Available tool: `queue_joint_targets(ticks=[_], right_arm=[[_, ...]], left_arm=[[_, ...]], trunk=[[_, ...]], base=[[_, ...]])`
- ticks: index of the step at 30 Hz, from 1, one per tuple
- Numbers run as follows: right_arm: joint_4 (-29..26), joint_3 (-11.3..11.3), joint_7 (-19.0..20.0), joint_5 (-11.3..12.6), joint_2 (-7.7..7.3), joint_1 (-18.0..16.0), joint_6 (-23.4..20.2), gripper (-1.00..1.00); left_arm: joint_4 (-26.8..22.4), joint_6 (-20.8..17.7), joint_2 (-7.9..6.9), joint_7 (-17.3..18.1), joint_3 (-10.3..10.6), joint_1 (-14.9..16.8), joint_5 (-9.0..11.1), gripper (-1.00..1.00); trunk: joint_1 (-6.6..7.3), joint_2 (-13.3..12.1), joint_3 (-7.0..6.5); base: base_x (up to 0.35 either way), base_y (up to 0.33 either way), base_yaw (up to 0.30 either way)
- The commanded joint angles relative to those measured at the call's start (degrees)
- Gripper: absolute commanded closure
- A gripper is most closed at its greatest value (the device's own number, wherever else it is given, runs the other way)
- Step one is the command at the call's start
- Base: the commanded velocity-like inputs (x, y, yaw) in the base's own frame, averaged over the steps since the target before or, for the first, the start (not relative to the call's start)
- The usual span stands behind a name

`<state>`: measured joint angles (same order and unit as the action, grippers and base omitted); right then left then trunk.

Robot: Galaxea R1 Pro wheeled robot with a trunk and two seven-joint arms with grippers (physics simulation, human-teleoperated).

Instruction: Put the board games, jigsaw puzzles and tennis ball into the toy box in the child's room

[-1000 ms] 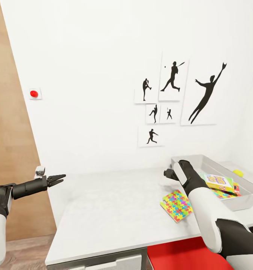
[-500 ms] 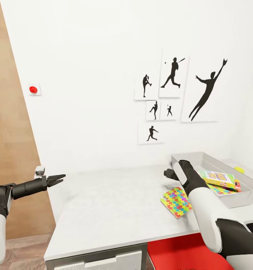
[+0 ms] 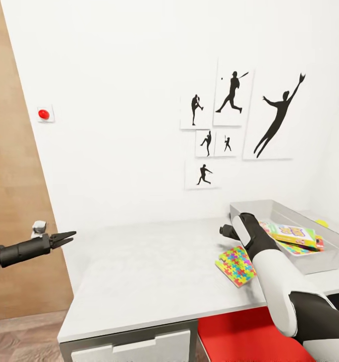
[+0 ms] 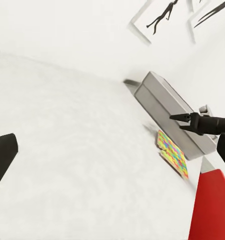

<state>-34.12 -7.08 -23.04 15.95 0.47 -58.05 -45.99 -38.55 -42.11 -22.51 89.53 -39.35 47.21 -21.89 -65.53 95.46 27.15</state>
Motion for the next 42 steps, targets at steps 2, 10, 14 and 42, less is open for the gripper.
queue_joint_targets(ticks=[2, 10, 14, 42], right_arm=[[-0.07, 0.01, -0.51, 0.59, 0.05, -0.22, -0.06, -1.00], [-0.07, 0.21, -0.51, 0.58, 0.03, -0.65, -0.06, -1.00], [-0.07, 0.26, -0.51, 0.54, -0.01, -1.04, -0.06, -1.00], [0.01, 0.49, -0.60, -5.37, 0.04, -2.37, 0.01, -1.00]], left_arm=[[-0.03, -0.60, -0.59, 0.47, -0.17, 0.08, 0.29, -1.00], [0.00, -0.60, -1.25, 0.47, -0.07, 0.08, 1.15, -1.00], [0.02, -0.60, -1.29, 0.47, -0.04, 0.08, 1.21, -1.00], [0.04, -0.67, -1.30, 0.47, -0.02, 0.08, 1.23, -1.00]], trunk=[[-0.44, 0.85, 0.43], [-0.88, 1.66, 0.79], [-0.88, 1.66, 0.79], [-2.86, 5.26, 2.41]], base=[[0.000, 0.000, 0.000], [0.000, 0.000, 0.000], [0.000, 0.000, 0.000], [0.000, 0.000, 0.000]])
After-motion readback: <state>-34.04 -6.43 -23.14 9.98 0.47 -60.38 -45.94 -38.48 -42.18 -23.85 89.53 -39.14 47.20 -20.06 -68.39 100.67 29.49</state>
